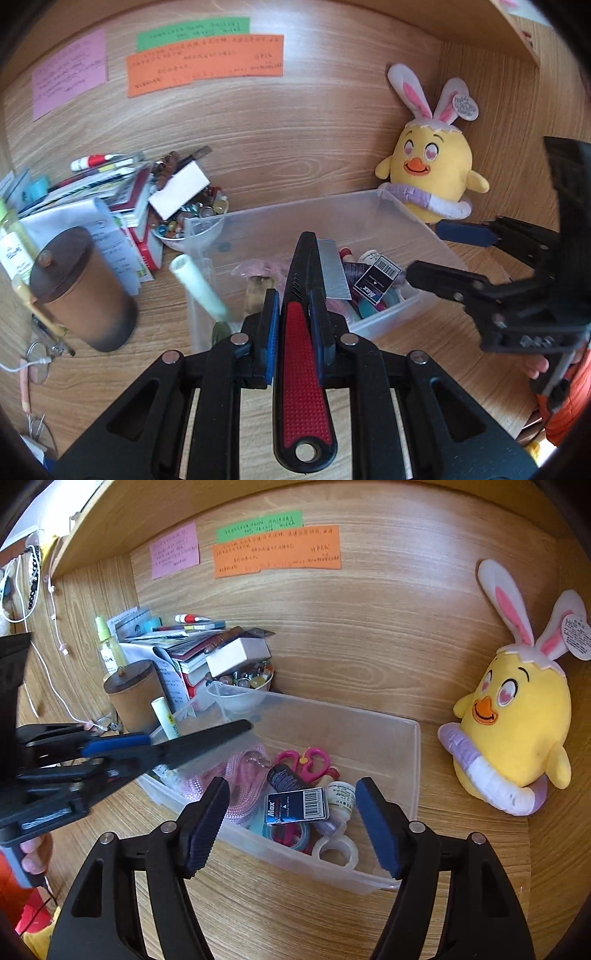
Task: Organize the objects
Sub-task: 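Carry the blue card and red-handled comb into the clear box and open both grippers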
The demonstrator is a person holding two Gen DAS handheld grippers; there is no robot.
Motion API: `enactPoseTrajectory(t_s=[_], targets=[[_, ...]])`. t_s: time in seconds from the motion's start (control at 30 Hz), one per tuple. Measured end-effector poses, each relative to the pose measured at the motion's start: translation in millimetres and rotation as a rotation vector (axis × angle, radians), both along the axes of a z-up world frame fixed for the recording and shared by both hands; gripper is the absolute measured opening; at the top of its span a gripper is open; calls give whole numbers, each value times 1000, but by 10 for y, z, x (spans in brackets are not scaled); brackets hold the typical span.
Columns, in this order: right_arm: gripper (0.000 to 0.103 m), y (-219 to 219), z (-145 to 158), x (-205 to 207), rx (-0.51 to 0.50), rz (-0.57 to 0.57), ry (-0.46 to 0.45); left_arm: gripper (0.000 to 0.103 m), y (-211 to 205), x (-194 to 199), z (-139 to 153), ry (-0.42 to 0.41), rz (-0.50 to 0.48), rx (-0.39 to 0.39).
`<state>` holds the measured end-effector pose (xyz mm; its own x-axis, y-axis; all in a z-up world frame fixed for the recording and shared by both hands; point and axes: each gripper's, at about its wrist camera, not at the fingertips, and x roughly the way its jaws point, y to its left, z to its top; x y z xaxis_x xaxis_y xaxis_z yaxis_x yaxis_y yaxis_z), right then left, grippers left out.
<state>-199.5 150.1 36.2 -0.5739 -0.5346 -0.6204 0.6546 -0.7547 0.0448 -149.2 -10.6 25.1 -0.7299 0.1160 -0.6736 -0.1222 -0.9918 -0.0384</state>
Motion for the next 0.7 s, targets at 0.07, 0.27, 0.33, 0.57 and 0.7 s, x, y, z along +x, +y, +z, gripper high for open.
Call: enactPoseTrajectory(t_s=[0.07, 0.27, 0.33, 0.57, 0.7], targets=[[68, 17, 0, 30, -3, -6, 9, 16, 34, -107, -55, -19, -1, -6], [68, 96, -29, 99, -20, -1, 8, 15, 49, -286, -182, -46, -1, 17], [68, 107, -35, 111, -26, 0, 7, 11, 42, -320, -180, -42, 3, 21], [68, 146, -58, 127, -46, -1, -11, 19, 42, -295, -118, -26, 22, -5], [74, 170, -63, 160, -55, -6, -10, 38, -28, -135, -46, 14, 59, 15]])
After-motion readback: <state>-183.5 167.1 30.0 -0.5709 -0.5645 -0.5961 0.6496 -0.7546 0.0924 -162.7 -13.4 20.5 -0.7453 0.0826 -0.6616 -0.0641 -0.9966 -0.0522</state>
